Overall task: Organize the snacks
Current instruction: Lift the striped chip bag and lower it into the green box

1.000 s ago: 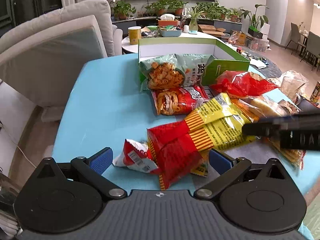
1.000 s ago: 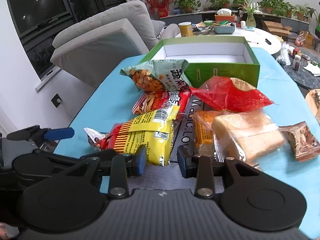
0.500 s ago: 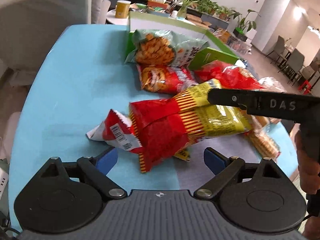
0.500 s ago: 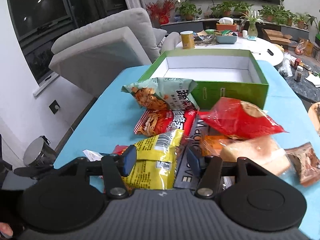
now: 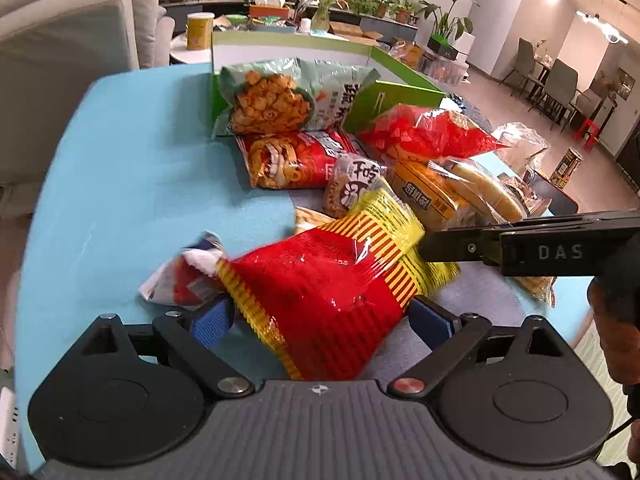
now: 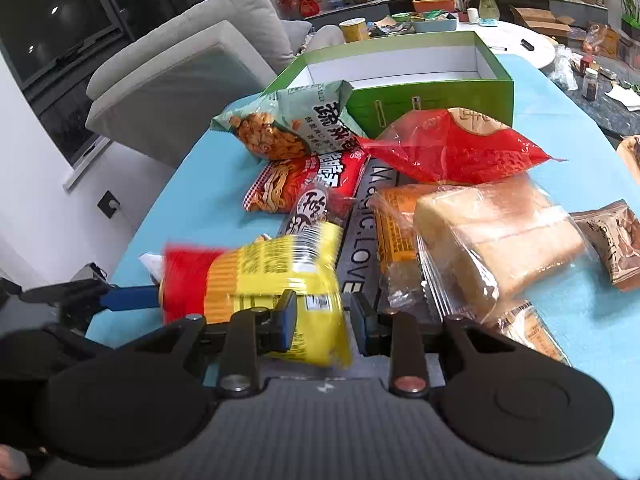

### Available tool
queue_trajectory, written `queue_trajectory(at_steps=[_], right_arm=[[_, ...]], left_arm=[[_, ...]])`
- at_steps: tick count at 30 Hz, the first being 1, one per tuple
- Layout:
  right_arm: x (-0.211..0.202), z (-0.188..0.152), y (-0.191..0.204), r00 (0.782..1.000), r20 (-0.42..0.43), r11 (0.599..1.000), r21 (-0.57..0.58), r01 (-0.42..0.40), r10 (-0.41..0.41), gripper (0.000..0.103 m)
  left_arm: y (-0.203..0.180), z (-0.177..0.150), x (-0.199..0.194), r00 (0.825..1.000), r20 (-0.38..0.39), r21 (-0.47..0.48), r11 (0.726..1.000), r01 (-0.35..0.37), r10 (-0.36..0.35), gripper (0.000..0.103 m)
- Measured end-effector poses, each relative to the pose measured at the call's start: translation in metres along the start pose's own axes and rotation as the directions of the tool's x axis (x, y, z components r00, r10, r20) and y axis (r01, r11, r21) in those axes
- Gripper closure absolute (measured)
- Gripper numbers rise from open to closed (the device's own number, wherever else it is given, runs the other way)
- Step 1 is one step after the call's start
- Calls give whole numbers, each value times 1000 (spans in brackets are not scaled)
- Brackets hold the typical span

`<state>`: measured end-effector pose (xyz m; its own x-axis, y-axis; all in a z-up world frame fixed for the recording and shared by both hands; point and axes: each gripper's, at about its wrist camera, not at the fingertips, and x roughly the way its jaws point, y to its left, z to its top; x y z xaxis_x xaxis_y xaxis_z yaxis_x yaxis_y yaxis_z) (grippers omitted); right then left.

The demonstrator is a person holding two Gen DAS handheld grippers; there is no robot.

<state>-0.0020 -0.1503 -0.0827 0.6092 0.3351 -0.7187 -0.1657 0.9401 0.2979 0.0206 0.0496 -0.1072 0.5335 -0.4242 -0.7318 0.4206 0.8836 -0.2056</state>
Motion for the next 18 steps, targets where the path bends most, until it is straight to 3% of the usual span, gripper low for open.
queue_trajectory(at_steps=[3, 9, 15, 18], right_arm=[[-1, 1, 3, 1000, 10, 1000, -17, -22, 22, 17], [1, 9, 9, 997, 37, 992, -112, -64, 68, 17], [16, 8, 16, 991, -25, 986, -107, -131, 129, 18], [9, 5, 18, 991, -8, 983, -126, -134, 134, 18]], left_arm=[[2, -1, 2, 1000, -6, -15, 1000, 15, -15, 9], [-1, -3, -3, 1000, 1, 6, 1000, 16, -16, 11], [-6, -5, -5, 999, 20, 34, 999, 41, -41, 25], [-12, -5, -10, 999, 38, 87, 996, 30, -33, 29]])
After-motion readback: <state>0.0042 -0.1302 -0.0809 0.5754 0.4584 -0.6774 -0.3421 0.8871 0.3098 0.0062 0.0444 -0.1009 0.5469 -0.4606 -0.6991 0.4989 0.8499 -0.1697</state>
